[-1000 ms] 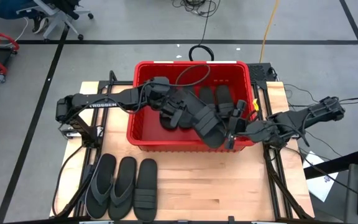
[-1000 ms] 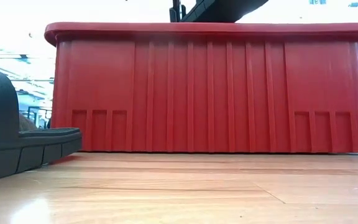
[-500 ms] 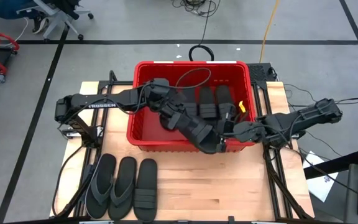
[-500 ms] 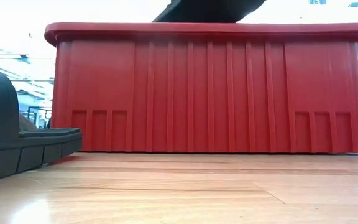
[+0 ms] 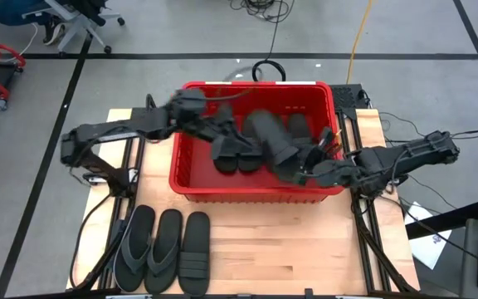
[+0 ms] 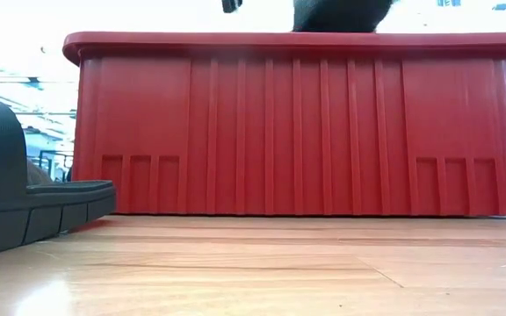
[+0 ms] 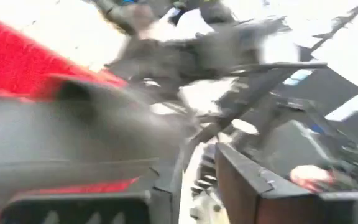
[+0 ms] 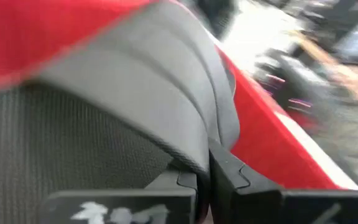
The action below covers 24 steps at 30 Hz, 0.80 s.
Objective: Pick and place slides into bin
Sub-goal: Put the black slipper into the red bin
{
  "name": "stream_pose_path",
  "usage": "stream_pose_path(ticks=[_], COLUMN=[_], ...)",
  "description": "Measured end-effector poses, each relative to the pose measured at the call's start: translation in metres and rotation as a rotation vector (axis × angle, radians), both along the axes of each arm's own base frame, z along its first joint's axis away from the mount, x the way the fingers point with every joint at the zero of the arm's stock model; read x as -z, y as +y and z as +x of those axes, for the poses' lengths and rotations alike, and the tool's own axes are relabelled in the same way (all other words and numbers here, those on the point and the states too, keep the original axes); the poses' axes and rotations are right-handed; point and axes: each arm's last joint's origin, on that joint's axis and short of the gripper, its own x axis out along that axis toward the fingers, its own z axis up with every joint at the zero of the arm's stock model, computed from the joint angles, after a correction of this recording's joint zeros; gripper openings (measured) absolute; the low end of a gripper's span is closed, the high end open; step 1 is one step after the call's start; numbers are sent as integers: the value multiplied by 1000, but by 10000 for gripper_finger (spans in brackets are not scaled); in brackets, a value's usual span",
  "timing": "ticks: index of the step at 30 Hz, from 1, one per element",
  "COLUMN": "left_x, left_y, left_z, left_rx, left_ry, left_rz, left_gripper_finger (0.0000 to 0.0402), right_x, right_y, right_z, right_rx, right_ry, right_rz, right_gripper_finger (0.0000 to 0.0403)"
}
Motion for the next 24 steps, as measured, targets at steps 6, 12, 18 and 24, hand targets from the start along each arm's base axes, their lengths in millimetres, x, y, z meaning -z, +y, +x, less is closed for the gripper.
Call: stream_pose_path(ticks=[6,12,18,24], left_x=[-38,-67,-82,-87], left_y=[-5,-8,-1,4], left_z=[-41,-95,-131,-149], left_rx=[-15,-54,-138,-189], left_ry=[-151,-234,-296,-309], left_rz=[133,240,322,348], left_gripper_finger=[136,144,145,145], right_x=[17,24,41,62], right_y=[-14,-27,-45,-57], right_z=[-21,-21,-3,13], right_rx=[222,321,471,460], right_ry=[89,102,95,296], right_rz=[14,97,192,217], right_gripper_finger=[1,1,1,1])
